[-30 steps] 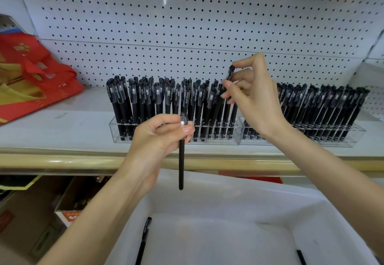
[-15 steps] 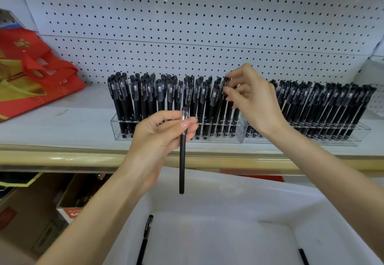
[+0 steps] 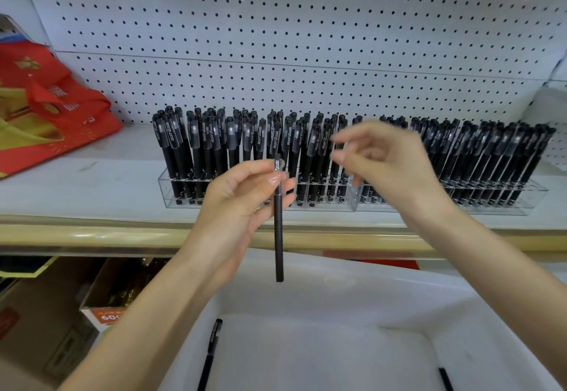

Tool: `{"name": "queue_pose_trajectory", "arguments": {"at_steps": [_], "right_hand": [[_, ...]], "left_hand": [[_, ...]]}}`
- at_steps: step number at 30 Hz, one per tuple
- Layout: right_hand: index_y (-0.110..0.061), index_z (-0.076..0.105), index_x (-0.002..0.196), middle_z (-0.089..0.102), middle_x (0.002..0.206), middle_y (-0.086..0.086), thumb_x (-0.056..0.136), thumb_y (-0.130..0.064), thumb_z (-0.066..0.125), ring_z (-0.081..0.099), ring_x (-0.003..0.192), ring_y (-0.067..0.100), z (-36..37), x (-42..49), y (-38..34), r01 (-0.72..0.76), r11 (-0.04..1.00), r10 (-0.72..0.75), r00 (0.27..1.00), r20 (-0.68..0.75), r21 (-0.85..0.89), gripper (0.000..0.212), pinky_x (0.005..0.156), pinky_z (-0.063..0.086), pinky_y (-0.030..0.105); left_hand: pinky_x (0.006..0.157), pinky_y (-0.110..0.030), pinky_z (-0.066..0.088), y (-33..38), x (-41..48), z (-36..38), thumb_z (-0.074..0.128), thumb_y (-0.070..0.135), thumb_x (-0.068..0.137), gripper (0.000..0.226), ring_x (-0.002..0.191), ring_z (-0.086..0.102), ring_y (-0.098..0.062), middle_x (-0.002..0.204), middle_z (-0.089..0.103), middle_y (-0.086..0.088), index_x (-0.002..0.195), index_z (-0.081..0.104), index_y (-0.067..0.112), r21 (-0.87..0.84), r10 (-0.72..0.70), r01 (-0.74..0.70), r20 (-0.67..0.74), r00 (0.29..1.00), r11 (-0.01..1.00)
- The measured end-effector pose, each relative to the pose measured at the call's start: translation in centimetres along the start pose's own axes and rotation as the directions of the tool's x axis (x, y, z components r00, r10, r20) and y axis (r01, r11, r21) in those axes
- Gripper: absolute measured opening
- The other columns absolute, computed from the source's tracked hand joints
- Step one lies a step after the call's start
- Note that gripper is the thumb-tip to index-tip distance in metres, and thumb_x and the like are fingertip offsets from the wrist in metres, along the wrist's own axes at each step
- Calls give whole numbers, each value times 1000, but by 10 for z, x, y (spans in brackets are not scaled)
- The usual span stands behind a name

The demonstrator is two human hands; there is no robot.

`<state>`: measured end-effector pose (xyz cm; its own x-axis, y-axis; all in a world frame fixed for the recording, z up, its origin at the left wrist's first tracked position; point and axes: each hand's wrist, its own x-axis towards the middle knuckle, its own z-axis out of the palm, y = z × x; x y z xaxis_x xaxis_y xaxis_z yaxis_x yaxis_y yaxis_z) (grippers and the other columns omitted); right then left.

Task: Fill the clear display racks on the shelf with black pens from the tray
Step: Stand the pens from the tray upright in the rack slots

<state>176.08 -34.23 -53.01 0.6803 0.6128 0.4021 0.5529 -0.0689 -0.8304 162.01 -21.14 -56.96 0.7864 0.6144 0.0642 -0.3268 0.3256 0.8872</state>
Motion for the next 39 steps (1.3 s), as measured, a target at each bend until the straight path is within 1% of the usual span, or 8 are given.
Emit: {"name": "queue_pose_trajectory", "arguments": {"at_steps": [5,12,15,17,21,26,31,39], "right_hand": [[-3,71,88,69,80,12,80,-14,72,62,60,8,14,-26,6,-186,978,148,939,309,98,14,56,53,19],[-2,66,80,62,66,1,79,-11,74,57,52,5,27,-30,7,-83,985,41,966,254,155,12,44,46,20],[-6,63,79,62,67,3,82,-11,71,60,53,9,16,-28,6,-56,991,30,978,204,123,10,43,45,19],[-12,59,91,62,68,3,84,-11,70,62,54,13,1,-21,6,-32,996,22,991,128,81,13,45,48,21],[-30,39,124,59,64,1,86,-10,68,66,55,16,-25,-1,9,51,998,-51,999,-5,-29,52,52,53,24],[-25,46,128,60,70,3,88,-15,67,66,56,14,-30,24,10,183,971,-195,979,-63,-152,46,56,54,25],[-18,49,126,59,74,1,89,-16,67,66,58,7,-15,36,6,268,942,-298,945,-136,-202,41,56,54,21],[-15,46,123,56,74,-2,91,-18,65,65,58,10,-3,39,19,299,914,-345,929,-135,-273,37,63,58,37]], "left_hand": [[99,-31,47,-1,2,10,64,20,76,31,102,67,-11,93,74,1,106,66,12,175,24,-34,56,998,984],[98,-35,47,-3,1,19,69,28,66,29,99,67,-14,97,74,-2,93,72,19,258,67,-98,124,990,961],[97,-28,45,-8,6,15,62,29,82,18,107,63,-4,105,72,10,95,75,31,373,121,-170,152,981,912],[94,-17,44,-17,12,7,51,22,95,24,105,59,6,108,69,15,104,69,34,554,189,-252,169,967,793],[101,-15,35,-36,18,-16,38,30,99,36,114,49,6,123,57,14,131,55,26,849,261,-392,313,913,353],[110,-23,18,-41,16,-25,17,51,97,63,134,38,-11,145,46,3,143,44,17,901,210,-426,433,877,-80],[113,-31,21,-44,20,-28,22,44,97,59,133,44,-16,141,51,-3,136,52,10,879,180,-427,464,867,-212],[107,-32,29,-36,18,-22,32,40,96,53,118,58,-19,127,63,-5,125,62,8,858,167,-389,461,872,-336]]}}
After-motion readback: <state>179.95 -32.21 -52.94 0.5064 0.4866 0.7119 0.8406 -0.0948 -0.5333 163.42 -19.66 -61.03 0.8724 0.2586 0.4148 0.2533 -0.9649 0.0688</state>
